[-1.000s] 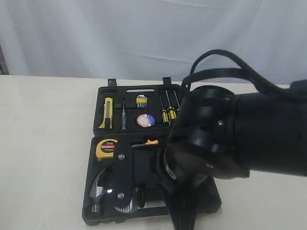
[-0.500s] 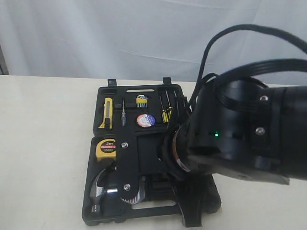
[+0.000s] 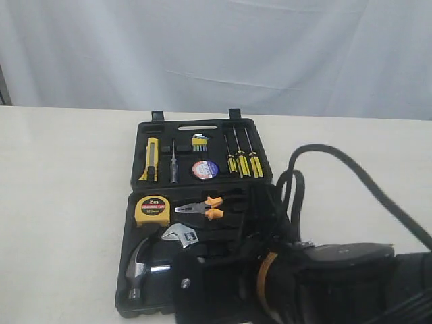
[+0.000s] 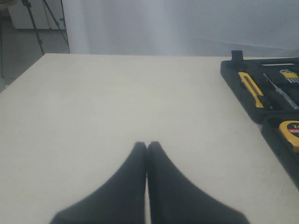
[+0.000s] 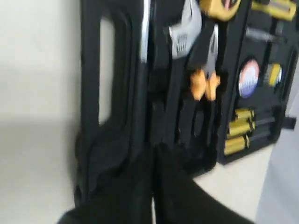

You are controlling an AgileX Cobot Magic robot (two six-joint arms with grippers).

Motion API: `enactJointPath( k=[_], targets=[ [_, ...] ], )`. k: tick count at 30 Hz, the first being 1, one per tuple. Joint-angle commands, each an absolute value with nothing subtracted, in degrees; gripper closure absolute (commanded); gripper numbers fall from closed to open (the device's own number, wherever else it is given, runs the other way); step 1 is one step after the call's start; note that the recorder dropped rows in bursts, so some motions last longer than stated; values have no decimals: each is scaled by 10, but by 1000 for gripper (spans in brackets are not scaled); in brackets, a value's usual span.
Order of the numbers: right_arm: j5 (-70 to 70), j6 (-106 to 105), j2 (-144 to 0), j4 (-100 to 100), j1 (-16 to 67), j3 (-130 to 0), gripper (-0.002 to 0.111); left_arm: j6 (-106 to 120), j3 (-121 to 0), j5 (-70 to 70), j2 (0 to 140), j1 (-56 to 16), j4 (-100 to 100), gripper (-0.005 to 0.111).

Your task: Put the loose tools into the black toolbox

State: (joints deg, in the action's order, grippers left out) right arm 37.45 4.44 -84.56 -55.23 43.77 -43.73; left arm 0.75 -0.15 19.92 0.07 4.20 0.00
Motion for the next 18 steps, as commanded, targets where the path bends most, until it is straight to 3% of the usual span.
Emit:
enactJointPath(
  k=[1,18],
  targets=[
    [204,93,-841,-564,441,-415,109,4,0,196,0,39,0,107],
    [174,115,-822,-569,441,-351,108,4,0,196,0,39,0,107]
  ],
)
